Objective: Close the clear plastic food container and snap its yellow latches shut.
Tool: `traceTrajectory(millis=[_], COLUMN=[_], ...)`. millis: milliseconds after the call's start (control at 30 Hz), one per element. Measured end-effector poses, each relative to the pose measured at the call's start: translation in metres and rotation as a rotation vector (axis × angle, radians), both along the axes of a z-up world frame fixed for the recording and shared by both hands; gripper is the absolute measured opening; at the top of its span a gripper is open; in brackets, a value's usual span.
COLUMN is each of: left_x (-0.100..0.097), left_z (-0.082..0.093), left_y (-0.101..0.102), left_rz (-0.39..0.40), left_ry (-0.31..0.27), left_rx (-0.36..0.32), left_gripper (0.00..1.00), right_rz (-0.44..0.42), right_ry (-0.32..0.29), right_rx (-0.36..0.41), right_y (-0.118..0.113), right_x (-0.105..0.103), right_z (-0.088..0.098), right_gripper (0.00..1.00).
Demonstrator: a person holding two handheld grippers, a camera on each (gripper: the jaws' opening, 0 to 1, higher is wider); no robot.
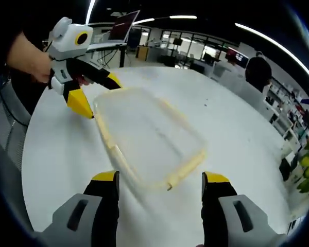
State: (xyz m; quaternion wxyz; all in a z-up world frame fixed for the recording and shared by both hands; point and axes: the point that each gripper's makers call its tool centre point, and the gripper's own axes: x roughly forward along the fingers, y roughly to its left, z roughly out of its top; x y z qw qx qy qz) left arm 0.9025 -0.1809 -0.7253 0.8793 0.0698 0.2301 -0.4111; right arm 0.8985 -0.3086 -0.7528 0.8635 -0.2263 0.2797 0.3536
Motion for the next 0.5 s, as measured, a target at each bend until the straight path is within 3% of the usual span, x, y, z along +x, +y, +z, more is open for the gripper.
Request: traceTrajectory(millis=[200, 500], left_x=[-0.001, -0.003], left_z=[-0.013, -0.027], left_y=[-0.003, -0.007], left_rz=[-0.004, -0.039], left_ry=[0.000, -0.037], left_rx=[0.027, 0.131], left_gripper=[0.54, 0.46], right_rz=[0.022, 0.063], right_ry=[0.013, 0.022], right_rx=[-0.007, -0.015], right_y=[0.002, 0.007], right_x=[0.002, 0.000], right_z=[-0.008, -0.015], right_gripper=[0.61, 0.53])
